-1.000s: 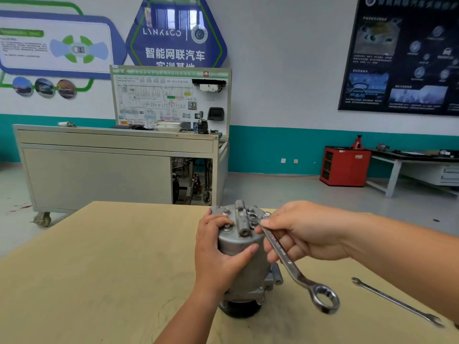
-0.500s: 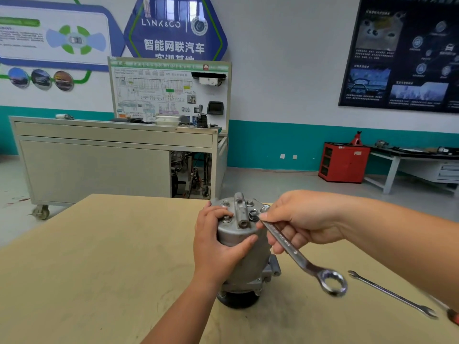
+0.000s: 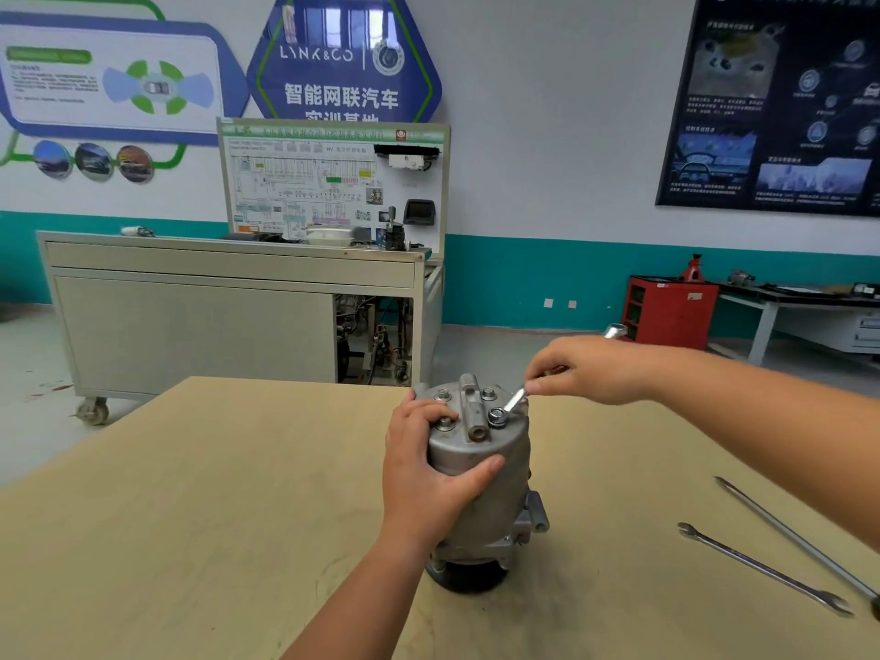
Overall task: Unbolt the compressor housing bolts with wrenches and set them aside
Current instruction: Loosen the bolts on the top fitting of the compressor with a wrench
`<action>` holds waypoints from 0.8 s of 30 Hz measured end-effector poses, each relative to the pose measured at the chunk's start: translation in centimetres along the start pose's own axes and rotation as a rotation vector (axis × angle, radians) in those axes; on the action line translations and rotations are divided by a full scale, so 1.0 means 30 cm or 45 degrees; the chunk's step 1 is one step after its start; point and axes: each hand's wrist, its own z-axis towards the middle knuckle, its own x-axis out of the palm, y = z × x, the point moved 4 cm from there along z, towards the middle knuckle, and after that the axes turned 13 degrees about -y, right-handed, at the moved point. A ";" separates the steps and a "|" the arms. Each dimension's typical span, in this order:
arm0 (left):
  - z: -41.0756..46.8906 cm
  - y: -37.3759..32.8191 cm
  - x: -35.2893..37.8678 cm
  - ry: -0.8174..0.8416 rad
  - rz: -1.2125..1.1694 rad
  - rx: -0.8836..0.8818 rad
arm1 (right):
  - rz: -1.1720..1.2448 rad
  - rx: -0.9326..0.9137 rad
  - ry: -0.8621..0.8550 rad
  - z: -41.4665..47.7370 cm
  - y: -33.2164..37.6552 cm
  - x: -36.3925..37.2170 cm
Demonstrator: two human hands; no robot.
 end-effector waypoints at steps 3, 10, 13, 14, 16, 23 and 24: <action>0.001 0.002 -0.001 0.014 0.019 0.009 | 0.036 -0.094 -0.120 0.010 -0.014 0.029; 0.001 0.006 0.001 0.014 0.015 -0.011 | -0.028 -0.156 -0.145 0.021 -0.043 0.026; 0.000 0.005 -0.001 0.022 0.014 -0.032 | 0.079 -0.094 -0.159 0.027 -0.054 -0.025; -0.001 0.006 -0.002 0.023 0.017 -0.035 | 0.111 -0.037 -0.204 0.026 -0.068 -0.051; 0.000 0.005 -0.002 0.026 0.027 -0.031 | 0.189 0.105 -0.244 0.008 -0.096 -0.086; 0.009 -0.024 -0.007 0.054 0.059 -0.064 | 1.081 0.446 0.216 -0.153 0.042 0.015; 0.012 -0.031 -0.007 0.051 0.043 -0.071 | 1.196 0.466 0.256 -0.168 0.070 0.030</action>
